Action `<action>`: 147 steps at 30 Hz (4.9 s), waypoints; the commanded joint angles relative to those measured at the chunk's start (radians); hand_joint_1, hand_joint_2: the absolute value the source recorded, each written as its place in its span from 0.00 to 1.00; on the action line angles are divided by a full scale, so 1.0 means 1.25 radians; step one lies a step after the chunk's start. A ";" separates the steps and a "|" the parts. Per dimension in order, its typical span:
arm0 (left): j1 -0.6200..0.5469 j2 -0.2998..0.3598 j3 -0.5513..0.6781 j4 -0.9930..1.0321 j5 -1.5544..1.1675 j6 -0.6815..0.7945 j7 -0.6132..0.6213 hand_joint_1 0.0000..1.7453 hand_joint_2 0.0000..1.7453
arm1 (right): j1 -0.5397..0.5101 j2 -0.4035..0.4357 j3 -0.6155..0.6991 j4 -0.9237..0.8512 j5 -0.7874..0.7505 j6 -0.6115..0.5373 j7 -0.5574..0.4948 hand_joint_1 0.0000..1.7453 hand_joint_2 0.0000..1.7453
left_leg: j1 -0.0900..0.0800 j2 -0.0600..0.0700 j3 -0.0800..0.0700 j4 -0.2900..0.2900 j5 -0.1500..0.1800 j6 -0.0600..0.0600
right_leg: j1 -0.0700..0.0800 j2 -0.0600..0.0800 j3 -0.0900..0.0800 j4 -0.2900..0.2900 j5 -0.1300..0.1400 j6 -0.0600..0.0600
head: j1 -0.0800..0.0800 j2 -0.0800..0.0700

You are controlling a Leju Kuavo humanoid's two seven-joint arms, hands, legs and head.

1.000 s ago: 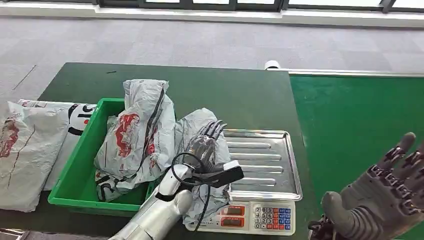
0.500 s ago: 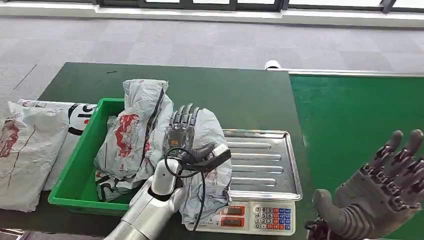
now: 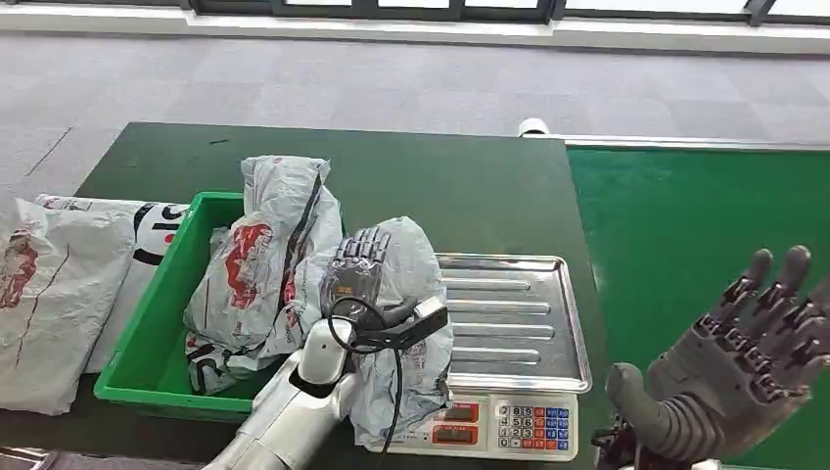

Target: Moved the parcel from conveyor to table for the left to box.

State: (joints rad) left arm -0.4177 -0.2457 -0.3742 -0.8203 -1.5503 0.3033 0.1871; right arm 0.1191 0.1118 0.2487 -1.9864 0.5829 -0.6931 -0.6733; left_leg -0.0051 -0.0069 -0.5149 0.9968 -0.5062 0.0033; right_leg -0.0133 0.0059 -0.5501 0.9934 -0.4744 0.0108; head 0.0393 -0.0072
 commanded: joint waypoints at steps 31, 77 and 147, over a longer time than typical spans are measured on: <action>0.101 0.040 -0.079 -0.231 0.214 -0.045 -0.249 0.00 1.00 | 0.005 -0.020 0.016 0.023 -0.027 0.019 -0.010 0.00 1.00 | 0.001 0.001 0.002 -0.003 0.001 -0.001 | 0.001 0.000 0.002 -0.003 0.001 -0.001 | 0.000 0.000; -0.067 0.008 -0.164 0.072 0.401 -0.186 -0.330 0.00 1.00 | -0.135 0.017 -0.017 0.095 -0.028 0.125 0.032 0.00 1.00 | 0.000 0.001 0.002 -0.001 0.000 -0.001 | 0.000 0.001 0.001 -0.001 0.000 0.000 | 0.000 0.000; 0.094 0.051 0.022 -0.514 0.367 0.310 -0.292 1.00 1.00 | 0.027 -0.014 0.030 0.013 -0.012 0.023 -0.003 0.00 1.00 | 0.001 0.000 0.001 -0.001 0.000 -0.001 | 0.001 0.000 0.001 0.000 0.000 -0.001 | 0.000 0.000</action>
State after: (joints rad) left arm -0.2688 -0.2026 -0.4074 -1.3932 -1.1409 0.6257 -0.1427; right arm 0.1239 0.1259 0.2487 -1.9631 0.5676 -0.6352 -0.6733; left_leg -0.0044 -0.0069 -0.5132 0.9968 -0.5059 0.0028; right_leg -0.0124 0.0057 -0.5490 0.9940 -0.4746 0.0103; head 0.0393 -0.0072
